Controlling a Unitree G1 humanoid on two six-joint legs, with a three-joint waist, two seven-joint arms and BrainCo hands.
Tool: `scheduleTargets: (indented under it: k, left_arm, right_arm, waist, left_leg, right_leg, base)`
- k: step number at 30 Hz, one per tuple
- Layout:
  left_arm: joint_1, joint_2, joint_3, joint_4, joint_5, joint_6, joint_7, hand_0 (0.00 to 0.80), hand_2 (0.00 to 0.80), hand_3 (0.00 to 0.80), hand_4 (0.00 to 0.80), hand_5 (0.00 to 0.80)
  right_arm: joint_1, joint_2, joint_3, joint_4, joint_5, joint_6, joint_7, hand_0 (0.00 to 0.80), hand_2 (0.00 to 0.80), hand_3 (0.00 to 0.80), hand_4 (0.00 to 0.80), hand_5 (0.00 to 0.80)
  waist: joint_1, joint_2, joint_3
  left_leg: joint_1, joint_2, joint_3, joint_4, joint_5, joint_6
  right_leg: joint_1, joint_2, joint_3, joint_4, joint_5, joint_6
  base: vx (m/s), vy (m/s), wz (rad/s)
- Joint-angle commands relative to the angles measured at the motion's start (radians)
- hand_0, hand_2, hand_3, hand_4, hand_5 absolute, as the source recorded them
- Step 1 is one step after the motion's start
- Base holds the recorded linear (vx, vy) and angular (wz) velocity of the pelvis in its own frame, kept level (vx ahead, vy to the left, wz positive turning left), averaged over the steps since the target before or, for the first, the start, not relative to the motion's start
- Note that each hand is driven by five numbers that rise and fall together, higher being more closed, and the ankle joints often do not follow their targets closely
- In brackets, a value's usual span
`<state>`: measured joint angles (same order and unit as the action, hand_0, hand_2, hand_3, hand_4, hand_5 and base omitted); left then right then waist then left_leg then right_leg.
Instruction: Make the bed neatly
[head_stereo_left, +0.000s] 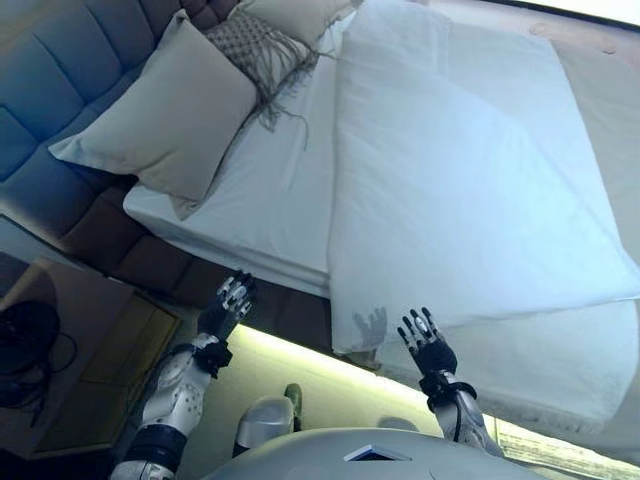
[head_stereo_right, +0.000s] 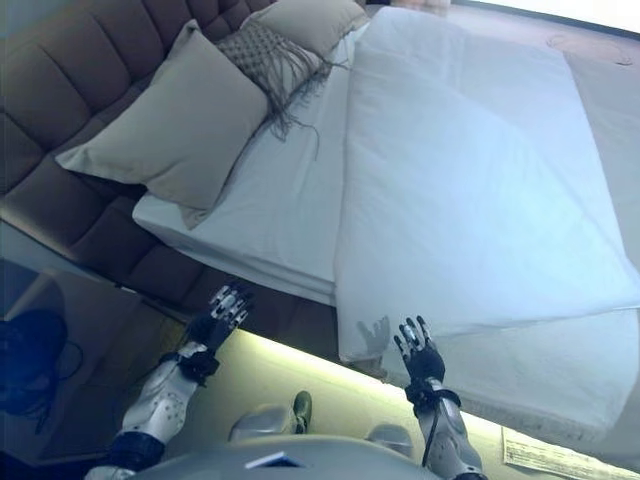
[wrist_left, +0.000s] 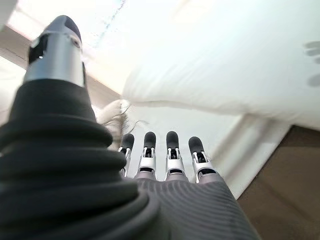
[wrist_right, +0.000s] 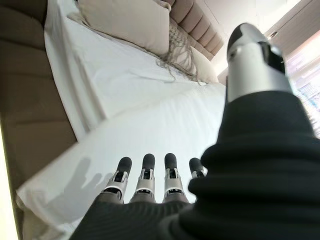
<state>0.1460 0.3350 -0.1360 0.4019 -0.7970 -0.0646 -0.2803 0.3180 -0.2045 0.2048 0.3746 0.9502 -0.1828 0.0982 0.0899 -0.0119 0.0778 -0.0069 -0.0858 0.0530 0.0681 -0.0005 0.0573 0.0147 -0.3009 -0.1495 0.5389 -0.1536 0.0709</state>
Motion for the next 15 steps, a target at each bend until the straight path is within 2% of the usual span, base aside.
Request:
scheduleTargets:
  k: [1,4,5,8,10,12,15]
  left_arm:
    - [0.043,0.029,0.007,-0.051,0.030,-0.045,0.017,0.000,0.000,0.000,0.000,0.000]
    - [0.053,0.025,0.020,-0.078,0.013,-0.046,0.046,0.000,0.000,0.000,0.000,0.000]
    - [0.057,0.024,0.022,-0.086,0.009,-0.048,0.058,0.000,0.000,0.000,0.000,0.000]
    - [0.062,0.025,0.032,-0.086,-0.003,-0.054,0.062,0.000,0.000,0.000,0.000,0.000]
    - [0.061,0.024,0.048,-0.094,-0.001,-0.049,0.051,0.000,0.000,0.000,0.000,0.000]
    - [0.067,0.026,0.063,-0.100,-0.003,-0.039,0.044,0.000,0.000,0.000,0.000,0.000]
    - [0.073,0.027,0.083,-0.087,0.009,-0.034,0.026,0.000,0.000,0.000,0.000,0.000]
  right_arm:
    - [0.019,-0.020,-0.020,-0.048,-0.034,-0.056,0.011,0.000,0.000,0.000,0.000,0.000]
    - [0.005,-0.026,-0.020,-0.044,-0.031,-0.046,0.018,0.000,0.000,0.000,0.000,0.000]
    - [-0.006,-0.029,-0.020,-0.031,-0.024,-0.047,0.027,0.000,0.000,0.000,0.000,0.000]
    - [-0.037,-0.039,-0.025,0.002,-0.003,-0.037,0.048,0.000,0.000,0.000,0.000,0.000]
    - [-0.056,-0.037,-0.027,0.021,-0.001,-0.029,0.054,0.000,0.000,0.000,0.000,0.000]
    - [-0.064,-0.031,-0.031,0.032,-0.008,-0.024,0.060,0.000,0.000,0.000,0.000,0.000]
    - [-0.053,-0.024,-0.040,0.031,-0.019,-0.012,0.075,0.000,0.000,0.000,0.000,0.000]
  waist:
    - [-0.009,0.014,-0.053]
    - [-0.014,0.021,-0.035]
    - [-0.020,0.028,-0.028]
    - [-0.044,0.010,-0.006]
    - [-0.054,-0.010,-0.005]
    - [-0.054,-0.020,-0.007]
    - [-0.053,-0.032,-0.018]
  left_leg:
    - [-0.069,-0.033,-0.034,0.011,0.002,0.045]
    - [-0.026,-0.024,-0.022,0.016,-0.019,0.034]
    - [-0.021,-0.010,-0.010,0.017,-0.015,0.032]
    - [0.041,-0.006,0.012,0.011,-0.070,0.014]
    - [0.067,-0.005,0.026,0.005,-0.107,0.008]
    - [0.090,0.002,0.024,-0.003,-0.129,0.003]
    - [0.108,0.021,0.019,-0.006,-0.146,-0.001]
  right_leg:
    - [-0.021,-0.053,-0.002,0.205,0.248,0.062]
    - [-0.079,-0.016,-0.050,0.036,0.201,0.035]
    - [-0.106,0.006,-0.078,-0.073,0.220,0.015]
    - [-0.152,0.032,-0.081,-0.318,0.274,0.041]
    - [-0.177,0.027,-0.063,-0.435,0.338,0.073]
    - [-0.178,0.026,-0.048,-0.493,0.381,0.097]
    - [-0.176,0.015,-0.035,-0.474,0.402,0.118]
  base:
    - [0.269,0.083,0.15]
    - [0.223,-0.050,-0.17]
    - [0.149,-0.133,-0.40]
    - [0.208,-0.144,-0.52]
    - [0.240,-0.137,-0.18]
    - [0.251,-0.138,-0.04]
    - [0.235,-0.144,0.23]
